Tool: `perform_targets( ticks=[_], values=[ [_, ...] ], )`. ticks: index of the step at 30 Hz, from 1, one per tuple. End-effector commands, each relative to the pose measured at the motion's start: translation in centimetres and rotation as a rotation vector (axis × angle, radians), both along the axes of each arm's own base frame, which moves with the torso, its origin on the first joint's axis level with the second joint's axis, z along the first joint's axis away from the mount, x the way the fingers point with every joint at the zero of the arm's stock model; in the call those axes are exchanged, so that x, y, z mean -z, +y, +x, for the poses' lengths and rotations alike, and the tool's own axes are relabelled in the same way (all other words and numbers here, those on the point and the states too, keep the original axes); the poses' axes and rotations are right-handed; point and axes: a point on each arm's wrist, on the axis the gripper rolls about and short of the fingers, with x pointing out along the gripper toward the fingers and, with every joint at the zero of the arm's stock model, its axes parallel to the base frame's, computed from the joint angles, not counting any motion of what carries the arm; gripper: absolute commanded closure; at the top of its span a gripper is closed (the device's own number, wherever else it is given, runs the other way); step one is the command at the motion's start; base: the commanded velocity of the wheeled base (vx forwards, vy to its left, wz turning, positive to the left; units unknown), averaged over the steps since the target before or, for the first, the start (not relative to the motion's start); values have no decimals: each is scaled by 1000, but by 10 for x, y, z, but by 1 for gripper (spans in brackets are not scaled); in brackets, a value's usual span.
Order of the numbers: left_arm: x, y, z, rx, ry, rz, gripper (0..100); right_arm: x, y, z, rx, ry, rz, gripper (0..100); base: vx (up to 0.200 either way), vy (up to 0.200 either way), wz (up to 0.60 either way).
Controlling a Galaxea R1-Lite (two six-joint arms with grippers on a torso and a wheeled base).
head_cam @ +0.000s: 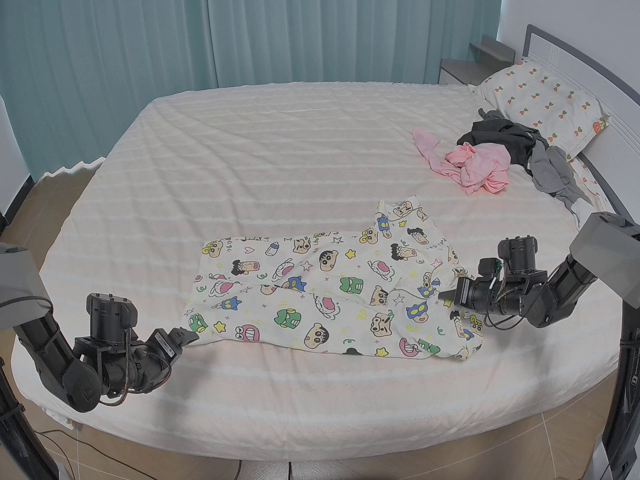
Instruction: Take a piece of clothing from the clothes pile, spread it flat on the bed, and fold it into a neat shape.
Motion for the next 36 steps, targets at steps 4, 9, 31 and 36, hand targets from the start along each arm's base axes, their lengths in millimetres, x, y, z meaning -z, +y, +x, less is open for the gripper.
perform_targets(
  ticks=[4,9,31,36],
  values=[
    [13,-6,1,1,44,37,0,-17,-10,3,24,-118,8,100,0,0,0],
    [16,-10,0,8,55,46,0,-22,-14,8,25,-154,1,100,0,0,0],
    [0,-19,49,-30,-147,80,0,-44,-11,3,-55,-275,-52,100,0,0,0],
    [-11,-18,49,84,-165,262,0,-46,-3,-5,-78,-268,-50,100,0,0,0]
  ],
)
